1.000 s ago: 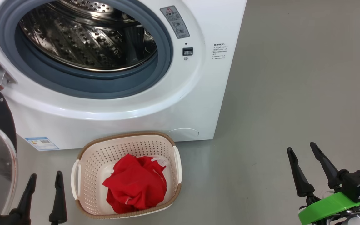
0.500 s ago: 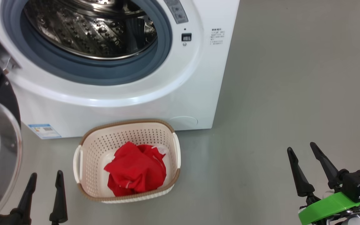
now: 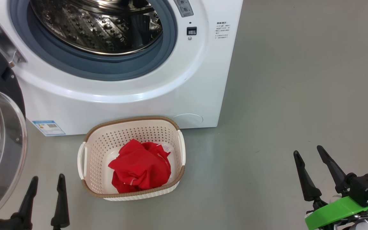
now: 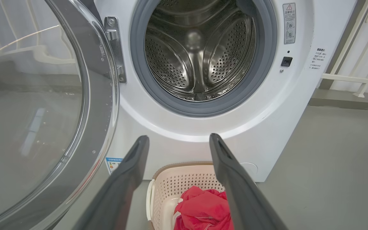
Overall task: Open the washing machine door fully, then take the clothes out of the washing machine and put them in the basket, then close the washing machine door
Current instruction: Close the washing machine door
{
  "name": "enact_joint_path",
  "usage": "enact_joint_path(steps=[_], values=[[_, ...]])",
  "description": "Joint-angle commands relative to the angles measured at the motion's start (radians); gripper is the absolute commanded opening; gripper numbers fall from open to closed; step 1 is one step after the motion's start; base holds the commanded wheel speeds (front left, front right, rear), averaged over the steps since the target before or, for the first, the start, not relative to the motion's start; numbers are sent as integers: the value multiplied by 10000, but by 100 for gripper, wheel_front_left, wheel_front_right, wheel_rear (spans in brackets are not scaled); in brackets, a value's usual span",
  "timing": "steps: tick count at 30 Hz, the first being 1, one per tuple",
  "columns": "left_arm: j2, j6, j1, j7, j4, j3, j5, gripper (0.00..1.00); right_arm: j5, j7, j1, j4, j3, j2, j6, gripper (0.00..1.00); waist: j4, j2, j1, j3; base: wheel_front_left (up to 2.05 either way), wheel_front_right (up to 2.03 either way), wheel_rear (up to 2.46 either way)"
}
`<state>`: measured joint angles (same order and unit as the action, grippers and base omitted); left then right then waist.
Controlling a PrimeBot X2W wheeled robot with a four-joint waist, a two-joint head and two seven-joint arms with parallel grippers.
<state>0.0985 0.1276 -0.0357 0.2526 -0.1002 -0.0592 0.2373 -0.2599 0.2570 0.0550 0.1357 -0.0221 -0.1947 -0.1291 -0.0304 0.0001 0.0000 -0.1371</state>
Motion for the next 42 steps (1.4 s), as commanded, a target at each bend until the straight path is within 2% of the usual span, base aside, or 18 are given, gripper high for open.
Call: enact_joint_path(steps=[1, 11, 17, 28, 30, 42], values=[[144, 31, 260, 92, 182, -311, -41, 100, -166, 48, 25, -242, -207, -154, -16, 100, 12, -1, 0, -9, 0, 0, 0], [67, 31, 210, 92, 101, -279, 25, 100, -161, 48, 8, -202, -236, -194, -16, 100, 123, -1, 0, 122, 0, 0, 0], [-18, 31, 211, 92, 13, -229, 82, 100, -190, 48, -30, -184, -312, -291, -16, 100, 512, -1, 0, 154, 0, 0, 0], [-262, 31, 151, 92, -89, -455, 65, 100, -243, 48, 129, -43, -691, -525, -16, 100, 1749, -1, 0, 238, 0, 0, 0], [-325, 31, 101, 92, -116, -507, 49, 100, -277, 48, 223, 24, -874, -615, -16, 100, 2183, -1, 0, 269, 0, 0, 0], [-458, 31, 38, 92, -257, -689, 136, 100, -366, 48, 801, 236, -1688, -770, -16, 100, 3621, -1, 0, 233, 0, 0, 0]])
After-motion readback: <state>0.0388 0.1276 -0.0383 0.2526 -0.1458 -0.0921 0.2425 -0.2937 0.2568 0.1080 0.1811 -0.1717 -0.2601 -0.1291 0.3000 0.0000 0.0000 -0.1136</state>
